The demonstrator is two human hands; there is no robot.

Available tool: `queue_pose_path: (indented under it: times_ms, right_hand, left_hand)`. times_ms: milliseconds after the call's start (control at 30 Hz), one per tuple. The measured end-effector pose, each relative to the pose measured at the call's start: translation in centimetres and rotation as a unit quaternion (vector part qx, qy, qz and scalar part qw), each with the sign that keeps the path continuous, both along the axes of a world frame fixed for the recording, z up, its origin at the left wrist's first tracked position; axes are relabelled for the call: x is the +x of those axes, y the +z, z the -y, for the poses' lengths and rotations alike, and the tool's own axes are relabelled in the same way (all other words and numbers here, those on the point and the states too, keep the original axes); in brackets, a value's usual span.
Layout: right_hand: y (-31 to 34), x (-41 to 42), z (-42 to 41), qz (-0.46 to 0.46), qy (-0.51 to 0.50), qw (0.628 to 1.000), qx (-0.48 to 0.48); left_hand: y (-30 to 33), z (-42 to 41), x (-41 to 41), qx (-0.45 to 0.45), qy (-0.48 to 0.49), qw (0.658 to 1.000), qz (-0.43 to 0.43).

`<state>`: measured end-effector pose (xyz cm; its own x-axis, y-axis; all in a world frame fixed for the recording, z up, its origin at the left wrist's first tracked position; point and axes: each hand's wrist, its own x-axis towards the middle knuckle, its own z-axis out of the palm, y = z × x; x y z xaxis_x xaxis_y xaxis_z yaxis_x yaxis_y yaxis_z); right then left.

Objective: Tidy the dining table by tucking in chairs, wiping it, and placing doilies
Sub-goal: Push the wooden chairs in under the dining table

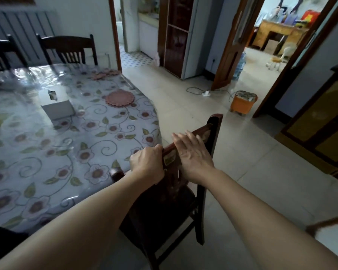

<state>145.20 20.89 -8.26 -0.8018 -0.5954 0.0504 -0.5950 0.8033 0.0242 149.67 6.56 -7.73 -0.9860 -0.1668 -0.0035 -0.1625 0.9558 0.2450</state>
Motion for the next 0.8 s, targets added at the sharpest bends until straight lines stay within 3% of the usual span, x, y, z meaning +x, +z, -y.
queue_pose_path:
  times_ms: [133, 367, 600, 800]
  right_hand:
    - [0.9, -6.5, 0.4, -0.033, 0.051, 0.998, -0.004]
    - [2.6, -14.7, 4.0, -0.001, 0.200, 0.979, 0.032]
    - [3.5, -16.0, 7.7, 0.022, 0.306, 0.951, 0.034]
    - [2.1, -14.3, 9.7, 0.022, 0.330, 0.944, 0.015]
  left_hand:
    - [0.0, 1.5, -2.6, -0.020, 0.049, 0.998, -0.018]
    - [1.0, 3.9, -5.7, -0.020, 0.145, 0.989, -0.014]
    - [2.2, 5.8, -4.8, -0.035, 0.200, 0.979, 0.003]
    - [1.0, 7.2, -2.9, -0.078, 0.204, 0.976, 0.010]
